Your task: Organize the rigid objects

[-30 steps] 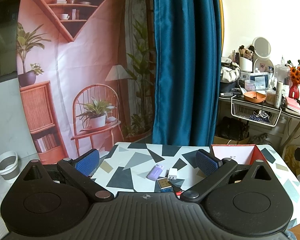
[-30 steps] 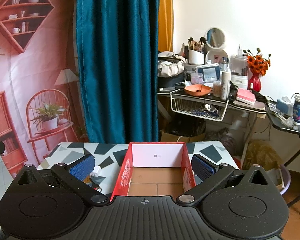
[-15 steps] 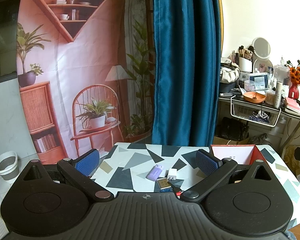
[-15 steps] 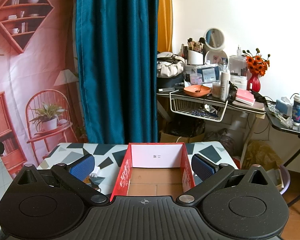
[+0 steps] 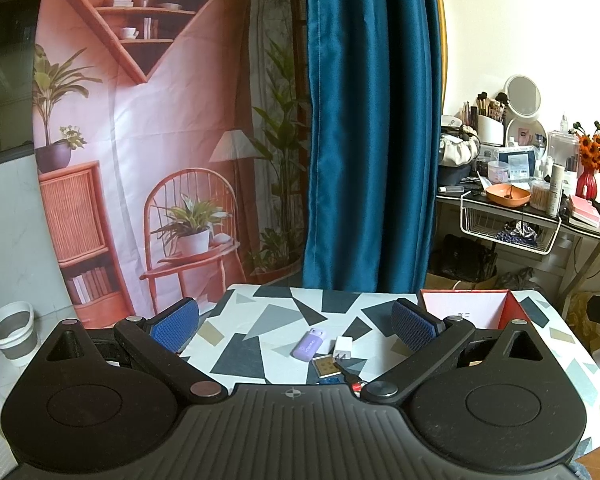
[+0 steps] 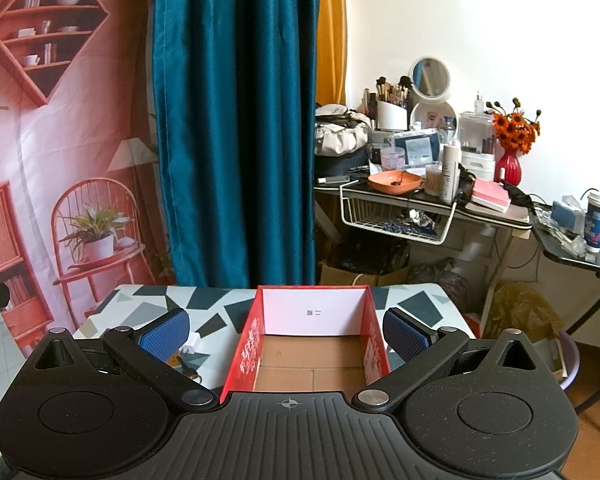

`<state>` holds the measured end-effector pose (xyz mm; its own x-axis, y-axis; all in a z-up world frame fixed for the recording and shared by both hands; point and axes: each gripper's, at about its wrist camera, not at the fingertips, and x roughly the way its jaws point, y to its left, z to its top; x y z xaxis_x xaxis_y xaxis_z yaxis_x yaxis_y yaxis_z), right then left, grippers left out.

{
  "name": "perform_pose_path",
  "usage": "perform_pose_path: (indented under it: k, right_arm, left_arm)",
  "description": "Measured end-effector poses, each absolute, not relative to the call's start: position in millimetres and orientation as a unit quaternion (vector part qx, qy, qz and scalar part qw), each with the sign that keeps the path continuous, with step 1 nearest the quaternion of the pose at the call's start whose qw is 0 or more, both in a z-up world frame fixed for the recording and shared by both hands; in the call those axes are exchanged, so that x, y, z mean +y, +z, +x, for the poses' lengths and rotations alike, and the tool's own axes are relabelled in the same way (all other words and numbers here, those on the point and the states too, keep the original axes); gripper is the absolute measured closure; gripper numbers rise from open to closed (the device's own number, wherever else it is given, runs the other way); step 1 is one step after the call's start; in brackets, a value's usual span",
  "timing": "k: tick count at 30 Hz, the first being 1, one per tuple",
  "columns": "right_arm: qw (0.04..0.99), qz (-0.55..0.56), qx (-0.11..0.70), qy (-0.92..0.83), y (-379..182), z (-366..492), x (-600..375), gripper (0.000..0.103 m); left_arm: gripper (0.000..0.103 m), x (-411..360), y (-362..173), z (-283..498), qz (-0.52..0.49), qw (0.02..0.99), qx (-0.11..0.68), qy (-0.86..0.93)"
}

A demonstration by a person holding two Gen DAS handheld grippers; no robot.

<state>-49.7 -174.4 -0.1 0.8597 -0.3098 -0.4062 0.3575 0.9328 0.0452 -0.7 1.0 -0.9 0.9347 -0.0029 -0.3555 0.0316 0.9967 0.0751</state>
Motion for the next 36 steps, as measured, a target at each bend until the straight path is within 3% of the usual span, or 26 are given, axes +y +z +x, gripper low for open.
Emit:
perform_pose_path:
  k: [20,31,36]
  right_arm:
    - [0.967,0.054,0.195,-0.156,-12,-37,-185,0.000]
    - [0.975,0.094,0.163,-0.118,-54,-13,-248,0.000]
    - [0.965,0.112,0.191,-0.143,-82,6,-278,0.000]
  left_arm:
    - [0.000,-4,-11,15,0.042,0.985,0.167,-0.007]
    - [0.000,1,-53,92,0.058,0.980,0.188,0.033]
    - [0.000,15,-76,128,0.038,0.975,0.216,0.040]
